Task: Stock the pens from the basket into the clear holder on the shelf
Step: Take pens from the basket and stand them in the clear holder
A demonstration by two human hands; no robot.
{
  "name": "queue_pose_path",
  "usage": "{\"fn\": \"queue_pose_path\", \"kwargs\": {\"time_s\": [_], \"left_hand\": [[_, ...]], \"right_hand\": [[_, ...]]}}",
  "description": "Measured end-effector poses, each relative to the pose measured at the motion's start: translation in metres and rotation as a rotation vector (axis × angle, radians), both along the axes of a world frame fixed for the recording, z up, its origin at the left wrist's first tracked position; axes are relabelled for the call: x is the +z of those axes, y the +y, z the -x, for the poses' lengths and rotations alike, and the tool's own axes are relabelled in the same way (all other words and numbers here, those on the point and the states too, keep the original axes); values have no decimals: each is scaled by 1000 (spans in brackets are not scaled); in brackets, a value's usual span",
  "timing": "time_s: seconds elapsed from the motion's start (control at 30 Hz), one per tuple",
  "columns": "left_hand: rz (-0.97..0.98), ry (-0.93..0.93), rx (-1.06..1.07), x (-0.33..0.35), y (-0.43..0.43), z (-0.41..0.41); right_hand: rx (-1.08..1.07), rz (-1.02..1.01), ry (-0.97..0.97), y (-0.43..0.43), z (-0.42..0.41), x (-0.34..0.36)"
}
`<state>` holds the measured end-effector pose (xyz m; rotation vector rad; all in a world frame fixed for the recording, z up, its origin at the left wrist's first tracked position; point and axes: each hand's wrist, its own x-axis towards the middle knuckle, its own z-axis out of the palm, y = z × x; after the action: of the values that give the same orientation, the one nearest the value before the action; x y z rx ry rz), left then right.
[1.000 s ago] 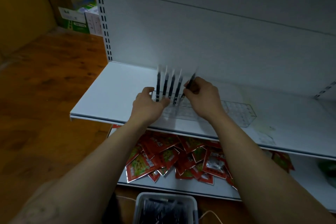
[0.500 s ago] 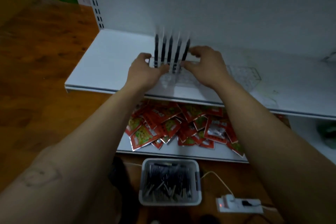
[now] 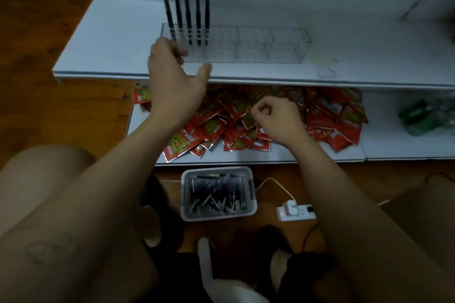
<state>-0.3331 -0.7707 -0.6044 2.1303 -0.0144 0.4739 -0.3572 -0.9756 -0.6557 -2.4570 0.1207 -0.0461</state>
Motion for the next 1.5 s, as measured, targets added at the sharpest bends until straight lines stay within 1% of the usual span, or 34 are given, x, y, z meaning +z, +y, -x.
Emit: {"fn": "queue_pose_path", "kwargs": {"time_s": [0.1, 0.27, 0.37, 0.43, 0.5, 0.57, 0.67, 0.77, 0.83, 0.93, 1.03, 1.13, 1.23, 1.37, 1.5], "left_hand": [[-22, 111, -160, -18, -19, 29], [-228, 322, -324, -68, -32, 52], [-333, 511, -364, -102, -22, 55], [-398, 668, -408, -120, -12, 58], [-501, 786, -456, -135, -4, 59], [-607, 856, -500, -147, 1, 59], [-700, 873, -544, -163, 4, 59], [-652, 908, -504, -187, 7, 60], [-585, 990, -448, -206, 10, 63], [-517, 1126, -356, -230, 16, 65], [-488, 1166, -313, -241, 18, 57], [-396, 1162, -266, -242, 20, 44], [-295, 1146, -207, -240, 22, 32], [-246, 1106, -192, -225, 21, 28], [-230, 1023, -212, -194, 18, 29]], "right_hand": [[42, -8, 193, -12, 23, -27], [65, -66, 424, -18, 55, -79], [96, -79, 607, -19, 69, -113], [83, -85, 726, -18, 75, -134], [60, -94, 815, -15, 79, -153], [76, -102, 879, -9, 79, -171], [152, -93, 952, 11, 80, -197], [257, -82, 990, 38, 80, -227], [328, -45, 1034, 54, 83, -245], [391, 71, 1081, 65, 89, -260], [382, 128, 1019, 64, 88, -267], [309, 90, 995, 56, 82, -270], [312, 32, 1063, 46, 69, -262], [292, -82, 1111, 31, 48, -220], [222, -133, 1170, 18, 43, -177]]}}
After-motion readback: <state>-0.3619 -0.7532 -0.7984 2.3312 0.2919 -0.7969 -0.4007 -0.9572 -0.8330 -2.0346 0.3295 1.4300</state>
